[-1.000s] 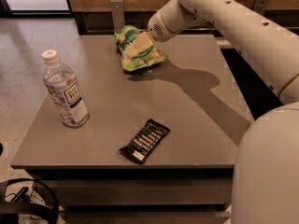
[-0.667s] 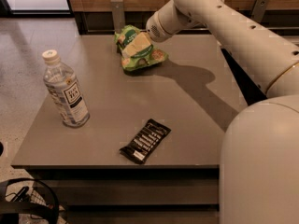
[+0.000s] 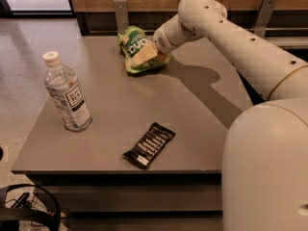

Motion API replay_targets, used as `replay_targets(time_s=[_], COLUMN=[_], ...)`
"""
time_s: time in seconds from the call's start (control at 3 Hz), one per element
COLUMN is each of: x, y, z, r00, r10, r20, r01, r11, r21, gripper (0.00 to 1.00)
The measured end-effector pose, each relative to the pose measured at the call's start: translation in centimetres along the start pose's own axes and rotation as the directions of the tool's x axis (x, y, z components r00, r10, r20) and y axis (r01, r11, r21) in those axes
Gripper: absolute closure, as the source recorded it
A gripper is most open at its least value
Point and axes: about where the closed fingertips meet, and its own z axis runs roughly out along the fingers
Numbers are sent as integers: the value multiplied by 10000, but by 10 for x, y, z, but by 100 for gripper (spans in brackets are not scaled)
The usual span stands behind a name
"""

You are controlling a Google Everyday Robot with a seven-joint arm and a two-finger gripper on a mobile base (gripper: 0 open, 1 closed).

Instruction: Move green rice chip bag near rxbar chocolate

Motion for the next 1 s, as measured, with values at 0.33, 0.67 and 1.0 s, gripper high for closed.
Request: replay_targets(time_s=[0.33,0.67,1.0], x=[0,1,2], y=[2,3,6], z=[3,6,10], r00=[10000,10000,10000], r10=[-8,-9,-12], r20=[-18,-42,-72], r01=[8,8,11], r11=[10000,10000,9999], r21=[-42,-84,-139], gripper=[17,39,70])
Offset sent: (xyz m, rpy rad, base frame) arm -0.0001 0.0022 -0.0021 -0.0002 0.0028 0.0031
